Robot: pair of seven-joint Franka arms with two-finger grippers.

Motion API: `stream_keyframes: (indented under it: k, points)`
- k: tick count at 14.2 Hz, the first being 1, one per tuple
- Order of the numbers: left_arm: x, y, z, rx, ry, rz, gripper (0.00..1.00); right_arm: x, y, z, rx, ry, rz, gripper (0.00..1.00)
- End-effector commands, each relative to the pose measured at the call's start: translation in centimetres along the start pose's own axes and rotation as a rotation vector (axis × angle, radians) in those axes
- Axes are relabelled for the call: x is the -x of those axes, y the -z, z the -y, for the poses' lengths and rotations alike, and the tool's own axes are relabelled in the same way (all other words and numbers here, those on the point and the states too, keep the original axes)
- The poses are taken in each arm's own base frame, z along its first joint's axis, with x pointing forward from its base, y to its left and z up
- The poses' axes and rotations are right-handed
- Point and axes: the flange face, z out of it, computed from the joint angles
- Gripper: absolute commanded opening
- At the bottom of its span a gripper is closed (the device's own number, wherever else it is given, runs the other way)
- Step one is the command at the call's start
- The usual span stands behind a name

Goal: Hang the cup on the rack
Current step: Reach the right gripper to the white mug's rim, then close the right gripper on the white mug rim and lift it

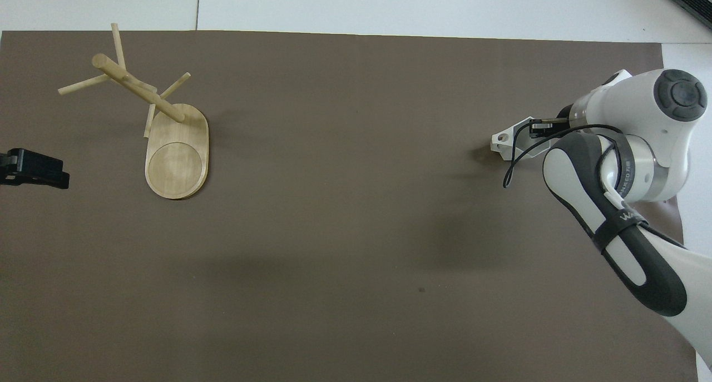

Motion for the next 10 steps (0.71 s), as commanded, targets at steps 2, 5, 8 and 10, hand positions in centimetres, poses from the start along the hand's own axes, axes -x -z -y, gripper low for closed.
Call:
stream_keyframes:
  k: [2,5,8,10]
  points:
    - [0.8,0.1,0.3,-0.01,0.012,0.004,1.0,0.2,0.6,-0.1,-0.007,-0.004,0.009,0.0]
    - [0.8,0.1,0.3,-0.01,0.012,0.004,1.0,0.1,0.8,0.0,-0.008,-0.006,0.004,0.0]
    - [0.8,0.1,0.3,-0.01,0.011,0.004,1.0,0.0,1.4,0.1,-0.009,-0.006,0.022,0.0]
    - [0.8,0.1,0.3,-0.01,0.012,0.002,1.0,-0.3,2.6,0.3,-0.01,-0.002,0.028,0.0]
